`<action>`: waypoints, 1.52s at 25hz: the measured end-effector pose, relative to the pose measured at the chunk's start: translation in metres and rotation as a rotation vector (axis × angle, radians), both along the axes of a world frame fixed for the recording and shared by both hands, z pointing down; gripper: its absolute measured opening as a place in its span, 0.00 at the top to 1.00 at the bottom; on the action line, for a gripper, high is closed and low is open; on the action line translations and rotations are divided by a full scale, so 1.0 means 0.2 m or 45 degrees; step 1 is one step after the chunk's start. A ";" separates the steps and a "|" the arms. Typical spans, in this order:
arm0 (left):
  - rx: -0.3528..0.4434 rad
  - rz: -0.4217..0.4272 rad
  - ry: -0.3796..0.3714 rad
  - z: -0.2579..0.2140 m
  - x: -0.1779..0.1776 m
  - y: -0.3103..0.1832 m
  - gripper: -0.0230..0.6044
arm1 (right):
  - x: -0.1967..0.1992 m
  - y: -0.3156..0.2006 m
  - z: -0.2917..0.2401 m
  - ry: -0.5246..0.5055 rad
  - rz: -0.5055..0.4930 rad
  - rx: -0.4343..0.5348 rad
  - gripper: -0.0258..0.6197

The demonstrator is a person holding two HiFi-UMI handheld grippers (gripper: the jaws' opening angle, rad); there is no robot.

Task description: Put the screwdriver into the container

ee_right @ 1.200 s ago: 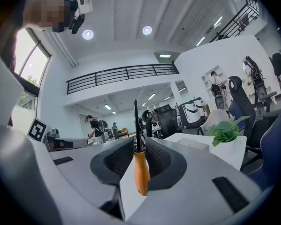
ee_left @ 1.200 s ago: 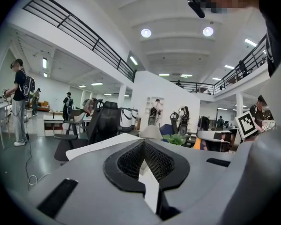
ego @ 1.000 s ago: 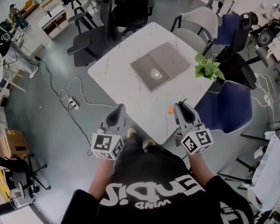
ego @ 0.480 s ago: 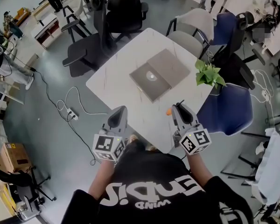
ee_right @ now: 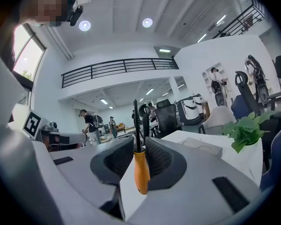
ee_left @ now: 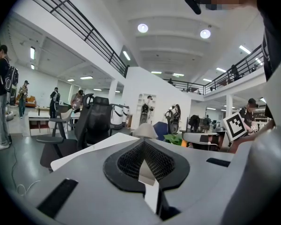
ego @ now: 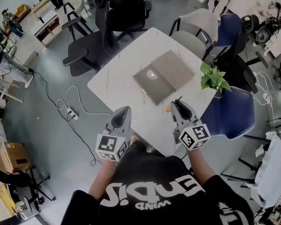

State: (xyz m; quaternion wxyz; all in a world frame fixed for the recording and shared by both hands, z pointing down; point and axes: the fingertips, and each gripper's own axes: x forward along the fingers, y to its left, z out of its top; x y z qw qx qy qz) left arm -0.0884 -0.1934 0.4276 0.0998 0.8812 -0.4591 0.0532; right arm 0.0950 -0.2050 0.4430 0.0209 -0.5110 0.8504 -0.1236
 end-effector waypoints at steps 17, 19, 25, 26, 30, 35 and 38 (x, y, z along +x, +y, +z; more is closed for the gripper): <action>-0.046 0.017 0.012 0.07 0.03 -0.11 0.94 | -0.04 -0.41 0.19 0.160 -0.068 -0.097 0.85; -0.052 0.016 0.014 0.08 0.03 -0.12 0.94 | -0.05 -0.46 0.21 0.179 -0.086 -0.110 0.85; -0.069 0.013 0.018 0.10 0.04 -0.14 0.94 | -0.10 -0.56 0.32 0.258 -0.146 -0.163 0.85; -0.070 0.011 0.018 0.10 0.03 -0.15 0.94 | -0.11 -0.57 0.34 0.268 -0.152 -0.172 0.85; -0.078 0.003 0.016 0.12 0.02 -0.17 0.94 | -0.12 -0.61 0.41 0.300 -0.172 -0.209 0.85; -0.097 -0.005 0.012 0.14 0.01 -0.19 0.94 | -0.13 -0.64 0.51 0.339 -0.188 -0.261 0.85; -0.105 -0.008 0.015 0.15 0.00 -0.21 0.94 | -0.13 -0.66 0.57 0.357 -0.188 -0.290 0.85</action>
